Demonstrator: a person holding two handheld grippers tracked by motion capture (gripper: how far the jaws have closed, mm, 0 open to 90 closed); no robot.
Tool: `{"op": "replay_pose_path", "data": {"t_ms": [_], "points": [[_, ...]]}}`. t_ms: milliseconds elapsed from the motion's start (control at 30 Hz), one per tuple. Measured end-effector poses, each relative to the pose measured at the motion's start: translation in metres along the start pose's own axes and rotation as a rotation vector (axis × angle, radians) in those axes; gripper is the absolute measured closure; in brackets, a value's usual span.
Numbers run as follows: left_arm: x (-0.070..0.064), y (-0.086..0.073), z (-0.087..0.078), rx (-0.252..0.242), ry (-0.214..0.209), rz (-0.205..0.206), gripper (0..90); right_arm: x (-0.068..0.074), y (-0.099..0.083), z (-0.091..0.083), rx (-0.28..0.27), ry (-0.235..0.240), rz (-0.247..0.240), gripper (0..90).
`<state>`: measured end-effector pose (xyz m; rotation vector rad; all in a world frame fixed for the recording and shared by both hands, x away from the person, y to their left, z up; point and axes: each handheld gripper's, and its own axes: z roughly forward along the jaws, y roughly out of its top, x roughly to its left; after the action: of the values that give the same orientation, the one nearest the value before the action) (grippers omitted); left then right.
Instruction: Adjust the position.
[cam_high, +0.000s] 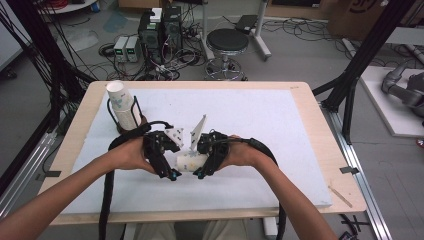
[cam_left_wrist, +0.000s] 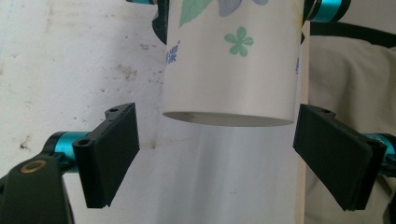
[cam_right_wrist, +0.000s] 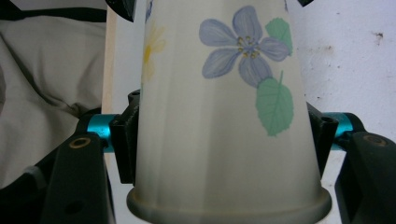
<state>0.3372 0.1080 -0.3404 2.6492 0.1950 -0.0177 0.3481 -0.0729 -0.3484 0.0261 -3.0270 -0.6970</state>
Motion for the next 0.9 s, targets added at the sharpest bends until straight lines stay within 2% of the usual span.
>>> {"op": "replay_pose_path", "data": {"t_ms": [133, 433, 467, 567, 767, 800, 867, 900], "points": [[-0.0003, 0.0028, 0.0041, 0.024, -0.008, 0.009, 14.8, 0.0004, 0.0015, 0.0015, 0.009, 0.006, -0.005, 32.6], [-0.0012, 0.0073, 0.0072, 0.012, -0.029, 0.021, 17.2, 0.0026, 0.0035, 0.0032, 0.010, 0.017, -0.016, 32.5], [-0.0014, 0.0074, 0.0073, 0.009, -0.034, 0.021, 17.9, 0.0025, 0.0037, 0.0029, 0.007, 0.006, -0.018, 32.5], [-0.0017, 0.0077, 0.0078, 0.006, -0.036, 0.027, 20.2, 0.0015, 0.0037, 0.0027, 0.002, 0.012, -0.038, 32.5], [-0.0022, 0.0080, 0.0072, -0.005, -0.053, 0.051, 26.8, 0.0032, 0.0045, 0.0021, -0.003, 0.006, -0.028, 32.5], [-0.0033, 0.0079, 0.0076, -0.020, -0.063, 0.044, 28.6, 0.0036, 0.0047, 0.0022, -0.009, 0.009, -0.029, 32.5], [-0.0066, 0.0076, 0.0097, -0.061, -0.065, 0.002, 31.4, 0.0044, 0.0050, 0.0017, -0.014, 0.011, -0.028, 32.6], [-0.0059, 0.0076, 0.0091, -0.052, -0.059, 0.016, 34.6, 0.0043, 0.0052, 0.0012, -0.014, 0.009, -0.031, 32.5]]}}
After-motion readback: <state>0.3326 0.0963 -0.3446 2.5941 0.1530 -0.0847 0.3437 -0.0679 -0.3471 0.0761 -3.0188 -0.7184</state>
